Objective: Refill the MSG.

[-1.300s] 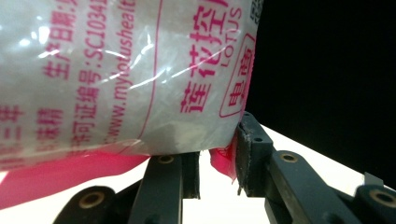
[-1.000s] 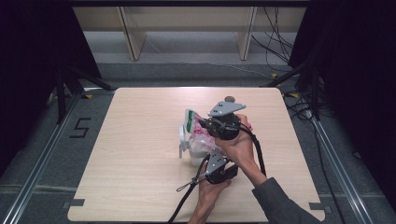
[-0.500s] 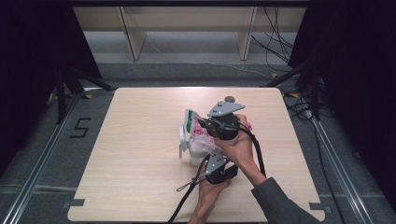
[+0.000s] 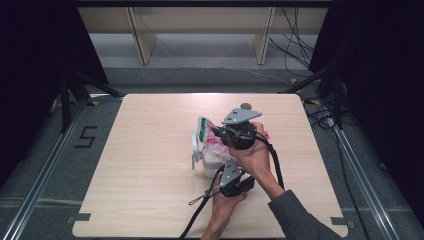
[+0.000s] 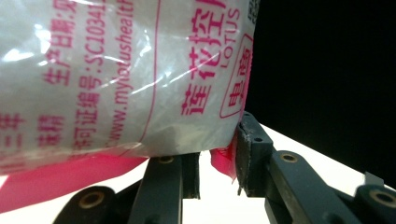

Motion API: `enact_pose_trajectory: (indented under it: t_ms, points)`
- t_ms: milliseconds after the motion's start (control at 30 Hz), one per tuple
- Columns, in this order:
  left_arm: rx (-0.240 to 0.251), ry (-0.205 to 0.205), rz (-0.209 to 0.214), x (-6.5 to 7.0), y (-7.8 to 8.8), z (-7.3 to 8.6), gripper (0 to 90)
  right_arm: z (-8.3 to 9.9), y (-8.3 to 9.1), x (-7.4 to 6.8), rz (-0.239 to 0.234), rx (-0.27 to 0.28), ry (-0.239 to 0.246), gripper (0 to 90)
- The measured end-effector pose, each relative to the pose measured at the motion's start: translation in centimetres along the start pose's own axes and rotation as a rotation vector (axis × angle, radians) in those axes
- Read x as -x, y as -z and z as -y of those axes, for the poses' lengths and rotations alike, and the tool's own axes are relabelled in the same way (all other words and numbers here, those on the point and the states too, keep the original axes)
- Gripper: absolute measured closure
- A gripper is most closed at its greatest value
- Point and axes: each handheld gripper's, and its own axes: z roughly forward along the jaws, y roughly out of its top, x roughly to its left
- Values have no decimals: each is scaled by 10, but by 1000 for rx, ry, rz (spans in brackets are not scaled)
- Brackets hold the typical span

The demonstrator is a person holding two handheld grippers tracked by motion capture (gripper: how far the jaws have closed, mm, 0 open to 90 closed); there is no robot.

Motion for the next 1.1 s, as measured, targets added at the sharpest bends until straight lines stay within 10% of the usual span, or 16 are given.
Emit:
enact_pose_trajectory:
  t_ms: [1100]
  points:
    - [5, -2, 1, 1, 2, -1, 728, -1, -3, -4, 5, -3, 18, 895]
